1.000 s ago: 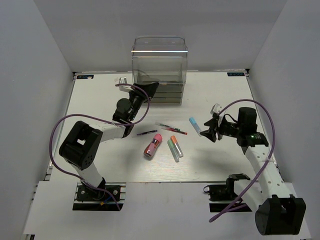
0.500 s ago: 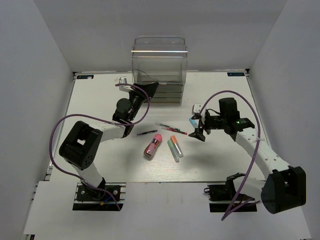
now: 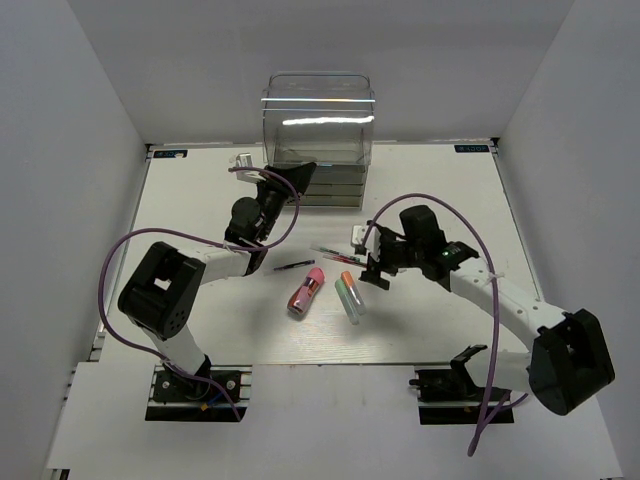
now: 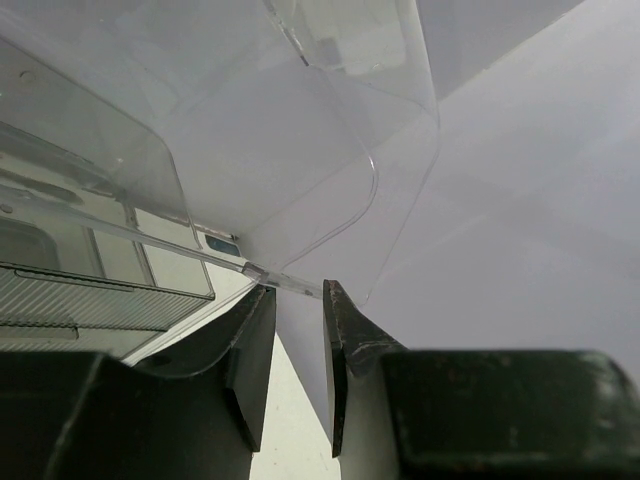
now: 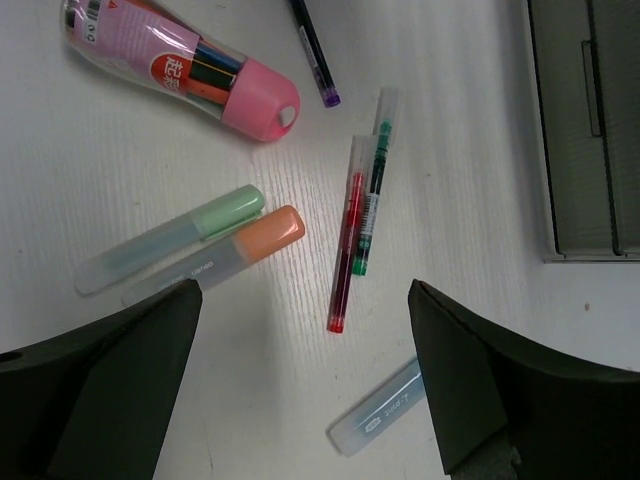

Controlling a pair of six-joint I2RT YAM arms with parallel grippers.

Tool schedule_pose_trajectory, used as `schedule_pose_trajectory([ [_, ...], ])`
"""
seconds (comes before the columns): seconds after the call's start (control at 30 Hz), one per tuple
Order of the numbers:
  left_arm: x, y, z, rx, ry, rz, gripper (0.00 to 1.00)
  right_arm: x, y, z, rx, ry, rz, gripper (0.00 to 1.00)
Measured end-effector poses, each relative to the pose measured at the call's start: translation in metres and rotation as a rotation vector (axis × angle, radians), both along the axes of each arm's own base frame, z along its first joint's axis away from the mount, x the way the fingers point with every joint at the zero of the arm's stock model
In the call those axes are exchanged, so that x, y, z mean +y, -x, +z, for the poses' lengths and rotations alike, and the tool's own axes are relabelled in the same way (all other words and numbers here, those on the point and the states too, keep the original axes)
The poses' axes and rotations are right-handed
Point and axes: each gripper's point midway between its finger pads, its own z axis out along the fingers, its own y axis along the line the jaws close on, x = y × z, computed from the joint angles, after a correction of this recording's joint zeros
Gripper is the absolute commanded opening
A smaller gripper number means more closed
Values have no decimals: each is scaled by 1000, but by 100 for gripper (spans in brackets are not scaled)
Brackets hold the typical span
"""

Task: Sort the stationery into containers
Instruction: Open the storage box at the center of the board.

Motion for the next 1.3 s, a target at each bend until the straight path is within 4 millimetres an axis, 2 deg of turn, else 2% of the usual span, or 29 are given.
schedule_pose_trajectory([
  [0.1,0,0,0,-2,-1,2,36,6,-3,-10,5,31,-22,90],
  [0.23,1,0,1,-4,1,6,36,13,1,-39,62,109,-39,90],
  [0.37,1,0,3,-12,6,8,36,19,8,-54,82,159,-38,90],
  [0.6,2,0,5,-17,10,9,36,41,15,-45,-35,115,78,87],
  [0.8,2,0,5,-20,4,11,36,47,34,-54,-176,123,276,88],
  [1.03,2,0,4,-23,-3,14,36,67,34,-51,-362,111,439,88],
  [1.17,2,0,4,-25,-9,16,36,80,33,-58,-394,126,511,80],
  [1.3,2,-1,3,-27,-16,19,36,96,26,-58,-427,133,569,77],
])
